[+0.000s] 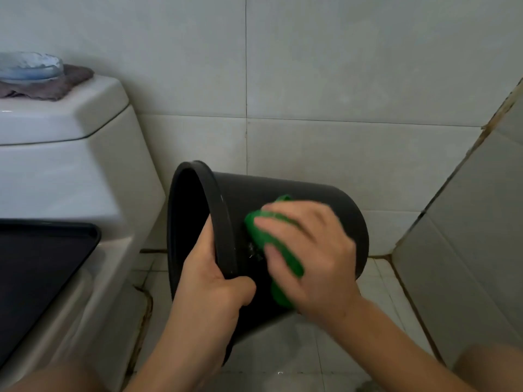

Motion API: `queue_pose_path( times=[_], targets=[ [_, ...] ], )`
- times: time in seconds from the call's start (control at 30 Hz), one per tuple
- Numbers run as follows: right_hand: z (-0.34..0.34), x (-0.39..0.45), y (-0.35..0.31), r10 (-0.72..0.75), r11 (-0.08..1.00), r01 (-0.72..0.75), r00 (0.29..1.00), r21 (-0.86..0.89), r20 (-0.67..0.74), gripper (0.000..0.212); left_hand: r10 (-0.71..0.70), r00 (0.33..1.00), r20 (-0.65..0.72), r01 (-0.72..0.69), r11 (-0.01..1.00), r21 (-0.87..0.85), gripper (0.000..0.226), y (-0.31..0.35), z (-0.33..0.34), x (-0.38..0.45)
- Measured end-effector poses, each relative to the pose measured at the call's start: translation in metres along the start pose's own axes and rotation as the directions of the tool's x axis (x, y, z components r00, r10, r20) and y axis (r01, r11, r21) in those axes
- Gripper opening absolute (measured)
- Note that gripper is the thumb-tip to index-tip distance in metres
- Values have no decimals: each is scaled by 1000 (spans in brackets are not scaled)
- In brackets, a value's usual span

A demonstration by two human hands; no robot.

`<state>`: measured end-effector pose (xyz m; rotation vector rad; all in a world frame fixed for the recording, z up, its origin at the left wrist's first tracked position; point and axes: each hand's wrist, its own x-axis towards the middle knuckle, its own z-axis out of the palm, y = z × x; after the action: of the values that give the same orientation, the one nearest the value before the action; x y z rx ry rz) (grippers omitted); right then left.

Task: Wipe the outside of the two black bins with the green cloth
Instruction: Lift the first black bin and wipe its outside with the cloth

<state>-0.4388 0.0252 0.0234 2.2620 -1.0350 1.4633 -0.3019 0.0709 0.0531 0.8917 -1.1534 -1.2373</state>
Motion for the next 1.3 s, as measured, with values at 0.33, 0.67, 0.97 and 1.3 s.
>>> queue_pose_path(
  times=[0.33,0.67,0.97,1.3],
  targets=[
    [-7,2,14,6,1000,-6,1000,21,11,23,-42,999,-15,41,998,-43,80,5,5,-3],
    [-11,-5,22,-10,999,7,998,42,57,22,-83,996,39,84,996,-22,79,4,2,-2],
    [-14,-23,12,-293,956,285,938,70,182,22,-97,994,53,97,995,-9,75,1,1,-1],
    [-17,-23,0,-307,951,299,937,73,164,23,-87,994,73,79,991,107,78,3,0,-4]
  ],
)
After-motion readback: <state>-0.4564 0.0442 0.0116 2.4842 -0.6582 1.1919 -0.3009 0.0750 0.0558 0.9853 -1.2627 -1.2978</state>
